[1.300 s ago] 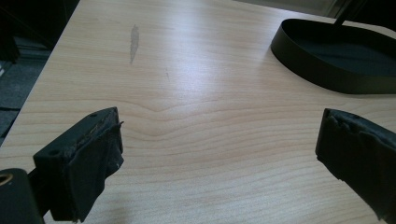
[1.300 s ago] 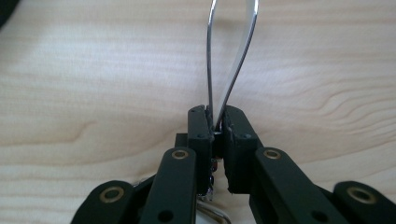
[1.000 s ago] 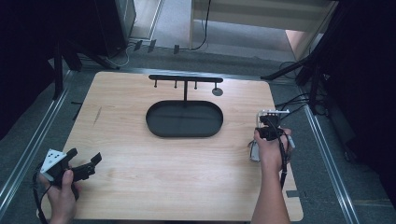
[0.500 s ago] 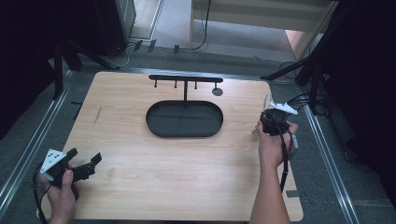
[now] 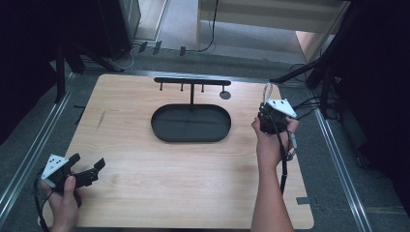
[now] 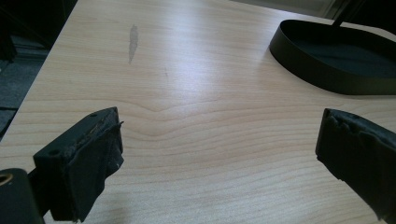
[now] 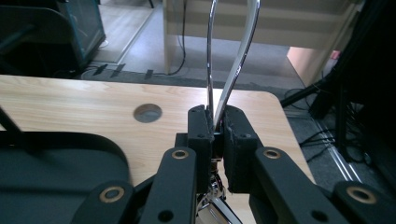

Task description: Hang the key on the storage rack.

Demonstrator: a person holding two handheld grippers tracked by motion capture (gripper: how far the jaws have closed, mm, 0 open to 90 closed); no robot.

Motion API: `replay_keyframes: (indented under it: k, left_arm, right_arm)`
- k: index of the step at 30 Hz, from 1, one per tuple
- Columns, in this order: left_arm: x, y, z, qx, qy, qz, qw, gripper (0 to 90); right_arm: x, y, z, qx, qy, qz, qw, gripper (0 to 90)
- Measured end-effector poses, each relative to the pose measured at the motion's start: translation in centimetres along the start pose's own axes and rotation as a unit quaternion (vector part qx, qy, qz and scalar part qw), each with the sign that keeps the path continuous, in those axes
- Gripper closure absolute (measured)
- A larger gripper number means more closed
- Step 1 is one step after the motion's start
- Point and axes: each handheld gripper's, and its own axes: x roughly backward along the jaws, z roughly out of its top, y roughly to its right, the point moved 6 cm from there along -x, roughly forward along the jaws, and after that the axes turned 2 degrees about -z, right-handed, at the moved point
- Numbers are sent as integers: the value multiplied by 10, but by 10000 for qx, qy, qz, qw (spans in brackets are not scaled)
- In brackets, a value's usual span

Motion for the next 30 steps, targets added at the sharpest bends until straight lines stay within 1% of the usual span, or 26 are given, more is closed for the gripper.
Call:
replay_keyframes:
  k: [1, 2, 3, 4, 5, 6, 7, 8, 12, 14, 15, 16, 17, 22, 27, 30]
  left_arm:
    - [0, 0, 0, 5, 3, -3, 10000, 8]
    - [0, 0, 0, 4, 4, -8, 10000, 8]
    - [0, 0, 0, 4, 4, -8, 10000, 8]
    - [0, 0, 0, 5, 2, -6, 10000, 7]
    - [0, 0, 0, 10, 8, -3, 10000, 8]
    - [0, 0, 0, 8, 11, -2, 10000, 7]
    - [0, 0, 0, 8, 11, -2, 10000, 8]
    - [0, 0, 0, 17, 10, -13, 10000, 8]
    - [0, 0, 0, 14, 6, -14, 10000, 8]
    - [0, 0, 0, 16, 2, -15, 10000, 8]
    - [0, 0, 0, 16, 2, -15, 10000, 8]
    - [0, 0, 0, 23, 4, -19, 10000, 8]
    - [0, 0, 0, 23, 2, -20, 10000, 8]
    - [0, 0, 0, 26, -8, -34, 10000, 8]
    - [0, 0, 0, 31, 2, -44, 10000, 8]
    - [0, 0, 0, 41, 5, -54, 10000, 8]
  right_arm:
    - [0, 0, 0, 0, 0, 0, 10000, 835]
    - [0, -6, 2, 54, 39, 66, 10000, 835]
    - [0, -10, 4, 57, 56, 95, 9999, 835]
    - [0, -10, 4, 57, 56, 95, 9999, 835]
    - [1, -17, 6, 41, 109, 143, 9998, 835]
    - [1, -20, 7, 21, 124, 177, 9998, 835]
    - [1, -20, 7, 21, 124, 177, 9998, 835]
    - [2, -29, 9, -53, 172, 300, 9994, 835]
    - [4, -45, 11, -25, 244, 454, 9987, 835]
    - [3, -51, 12, -3, 247, 510, 9984, 835]
    - [3, -51, 12, -3, 247, 510, 9984, 835]
    - [3, -58, 12, -19, 250, 585, 9980, 835]
    - [3, -61, 12, -15, 260, 616, 9978, 835]
    - [3, -80, 12, 11, 289, 797, 9964, 835]
    - [0, -96, 6, 110, 262, 894, 9956, 835]
    - [-2, -103, 4, 116, 237, 939, 9952, 835]
